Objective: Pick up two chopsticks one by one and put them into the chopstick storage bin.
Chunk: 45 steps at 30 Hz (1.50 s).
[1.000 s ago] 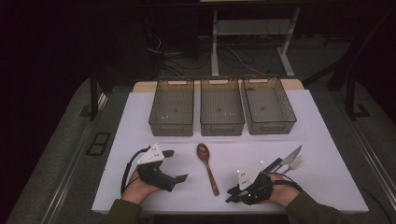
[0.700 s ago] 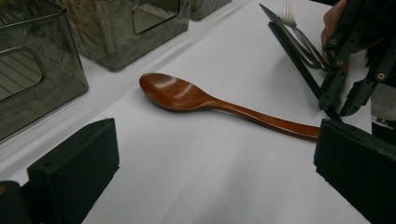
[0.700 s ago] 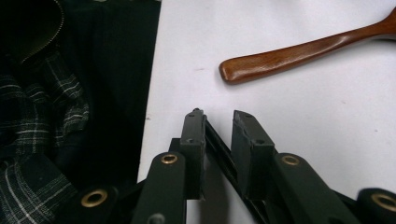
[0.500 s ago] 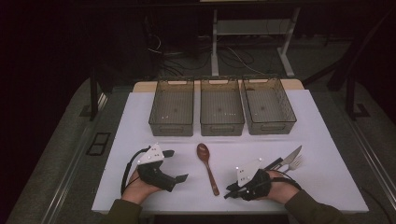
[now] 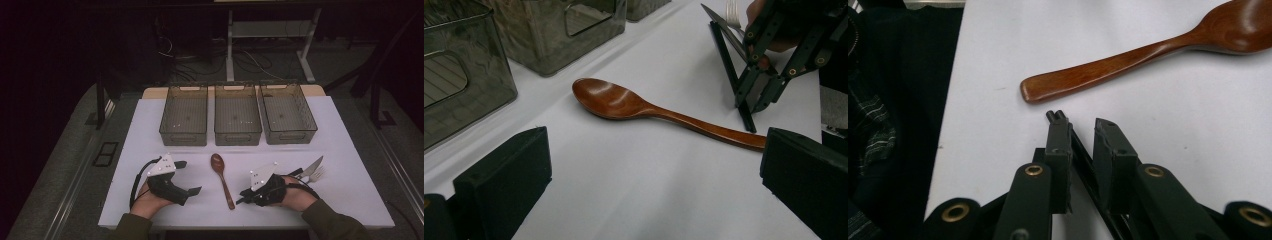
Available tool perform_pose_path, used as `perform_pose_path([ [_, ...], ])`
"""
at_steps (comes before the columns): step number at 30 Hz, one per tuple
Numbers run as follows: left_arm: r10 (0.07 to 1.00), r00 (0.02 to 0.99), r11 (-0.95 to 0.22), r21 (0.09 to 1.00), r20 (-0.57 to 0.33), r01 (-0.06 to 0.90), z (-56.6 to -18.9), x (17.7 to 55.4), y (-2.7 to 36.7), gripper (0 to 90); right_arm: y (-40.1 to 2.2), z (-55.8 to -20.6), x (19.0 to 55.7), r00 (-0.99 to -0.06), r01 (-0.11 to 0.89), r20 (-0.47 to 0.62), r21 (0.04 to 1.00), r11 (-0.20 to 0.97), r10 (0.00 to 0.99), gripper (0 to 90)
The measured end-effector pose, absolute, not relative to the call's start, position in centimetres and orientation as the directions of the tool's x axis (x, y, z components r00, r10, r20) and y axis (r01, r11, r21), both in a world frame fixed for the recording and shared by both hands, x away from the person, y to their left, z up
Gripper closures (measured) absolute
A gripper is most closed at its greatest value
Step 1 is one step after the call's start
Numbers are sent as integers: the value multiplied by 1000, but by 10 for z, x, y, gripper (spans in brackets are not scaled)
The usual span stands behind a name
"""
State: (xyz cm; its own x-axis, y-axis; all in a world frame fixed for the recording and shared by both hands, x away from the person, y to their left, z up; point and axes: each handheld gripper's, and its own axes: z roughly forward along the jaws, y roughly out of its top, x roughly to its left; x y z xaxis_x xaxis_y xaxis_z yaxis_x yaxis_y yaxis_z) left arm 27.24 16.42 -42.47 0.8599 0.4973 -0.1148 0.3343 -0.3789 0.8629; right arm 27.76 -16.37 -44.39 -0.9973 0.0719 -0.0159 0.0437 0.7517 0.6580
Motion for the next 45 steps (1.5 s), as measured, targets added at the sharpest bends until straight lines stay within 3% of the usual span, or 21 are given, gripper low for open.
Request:
perform_pose_path([
  [45, 495, 862, -385, 861, -112, 333, -426, 274, 165, 0, -155, -452, 357, -955, 210, 0, 708, 675, 297, 772],
])
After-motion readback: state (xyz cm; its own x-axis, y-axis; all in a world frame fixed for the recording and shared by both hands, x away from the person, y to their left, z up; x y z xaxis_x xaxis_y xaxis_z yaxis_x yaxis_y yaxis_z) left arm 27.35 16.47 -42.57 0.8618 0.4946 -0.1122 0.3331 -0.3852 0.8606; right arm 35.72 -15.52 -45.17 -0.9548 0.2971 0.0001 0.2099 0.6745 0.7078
